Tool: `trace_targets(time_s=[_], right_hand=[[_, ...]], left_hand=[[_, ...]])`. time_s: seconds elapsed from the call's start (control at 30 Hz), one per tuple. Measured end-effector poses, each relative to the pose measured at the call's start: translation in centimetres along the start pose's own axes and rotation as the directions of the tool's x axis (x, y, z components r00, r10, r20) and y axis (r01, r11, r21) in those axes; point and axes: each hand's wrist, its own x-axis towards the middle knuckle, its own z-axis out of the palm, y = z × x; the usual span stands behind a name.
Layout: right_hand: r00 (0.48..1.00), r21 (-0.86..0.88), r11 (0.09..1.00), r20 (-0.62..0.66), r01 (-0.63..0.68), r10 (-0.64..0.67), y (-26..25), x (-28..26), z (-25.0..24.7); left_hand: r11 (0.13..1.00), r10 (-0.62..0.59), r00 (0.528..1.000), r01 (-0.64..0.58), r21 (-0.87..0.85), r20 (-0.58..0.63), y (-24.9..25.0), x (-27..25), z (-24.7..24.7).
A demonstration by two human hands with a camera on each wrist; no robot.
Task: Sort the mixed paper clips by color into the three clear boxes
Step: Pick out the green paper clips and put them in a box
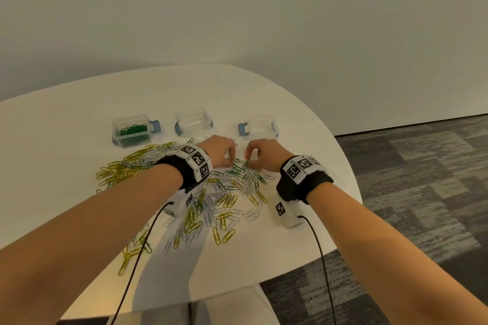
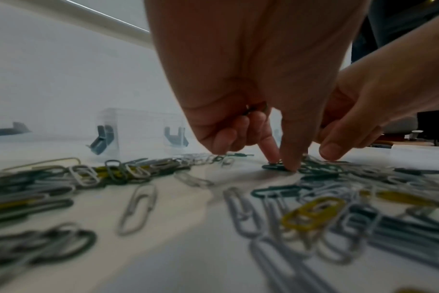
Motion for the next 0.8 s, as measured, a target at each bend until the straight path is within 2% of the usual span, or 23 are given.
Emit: trace_targets(time_s=[0.13, 0.23, 0.3, 0.33, 0.37, 0.4, 0.43, 0.47, 0.5, 0.53, 0.57, 0.6, 0.67, 0.7, 0.73, 0.77, 0.8], right_hand=[[0.994, -0.169, 0.983, 0.097, 0.067, -0.051, -0.5, 0.2, 0.2], [0.979, -0.315, 0.947, 0.204, 0.059, 0.006, -1.0, 0.2, 0.3], [0.975, -0.33, 0.942, 0.221, 0.055, 0.02, -0.8, 0.0, 0.0], [0.977, -0.273, 0.961, 0.214, 0.043, 0.018, -0.4, -0.3, -0.3], [0.979, -0.145, 0.989, 0.201, 0.012, 0.018, 0.1, -0.6, -0.5], [0.981, 0.074, 0.997, 0.193, -0.037, 0.023, 0.6, -1.0, -0.7], [0.979, 0.366, 0.925, 0.204, -0.107, 0.033, 1.0, -1.5, -0.7], [0.973, 0.658, 0.731, 0.228, -0.18, 0.034, 1.4, -2.0, -0.4], [0.965, 0.854, 0.464, 0.263, -0.237, 0.011, 1.8, -2.4, -0.2], [0.959, 0.937, 0.227, 0.28, -0.264, -0.041, 2.1, -2.7, 0.0], [0.956, 0.959, 0.069, 0.279, -0.274, -0.092, 2.2, -3.1, 0.2], [0.954, 0.961, -0.036, 0.267, -0.274, -0.139, 2.2, -3.3, 0.3], [0.96, 0.956, -0.153, 0.225, -0.25, -0.165, 2.3, -3.4, 0.1], [0.967, 0.957, -0.163, 0.22, -0.24, -0.131, 2.1, -3.5, -0.1], [0.971, 0.963, -0.131, 0.228, -0.237, -0.076, 1.9, -3.5, -0.4], [0.972, 0.971, -0.043, 0.234, -0.234, -0.011, 1.8, -3.7, -0.7], [0.971, 0.966, 0.104, 0.233, -0.237, 0.052, 1.9, -3.8, -0.9]], left_hand=[[0.999, -0.007, 0.999, 0.006, 0.037, 0.042, 0.0, 0.2, 0.1], [0.997, -0.02, 0.994, 0.012, 0.072, 0.106, 0.2, 0.1, 0.3], [0.997, -0.014, 0.993, 0.006, 0.071, 0.118, 0.3, -0.1, 0.1], [0.999, -0.01, 0.995, 0.006, 0.042, 0.1, 0.1, -0.2, -0.1], [1.0, -0.016, 0.997, 0.017, -0.015, 0.072, -0.3, -0.3, -0.2], [0.994, -0.032, 0.999, 0.036, -0.105, 0.038, -0.8, -0.4, -0.2], [0.971, -0.055, 0.998, 0.059, -0.233, 0.02, -1.2, -0.6, -0.1], [0.912, -0.08, 0.996, 0.087, -0.401, 0.033, -1.5, -0.7, 0.0], [0.796, -0.093, 0.993, 0.117, -0.594, 0.071, -1.6, -1.0, 0.3], [0.641, -0.09, 0.99, 0.138, -0.755, 0.105, -1.5, -1.2, 0.5], [0.488, -0.079, 0.989, 0.15, -0.86, 0.128, -1.2, -1.4, 0.7], [0.357, -0.069, 0.988, 0.156, -0.921, 0.14, -1.0, -1.6, 0.8], [0.163, -0.044, 0.985, 0.171, -0.972, 0.166, -0.6, -1.8, 0.8], [0.1, -0.038, 0.983, 0.181, -0.978, 0.178, -0.6, -1.9, 0.6], [0.068, -0.042, 0.981, 0.191, -0.979, 0.188, -0.6, -1.9, 0.5], [0.083, -0.055, 0.98, 0.195, -0.977, 0.191, -0.6, -1.9, 0.3], [0.144, -0.077, 0.98, 0.196, -0.97, 0.186, -0.5, -1.9, 0.2]])
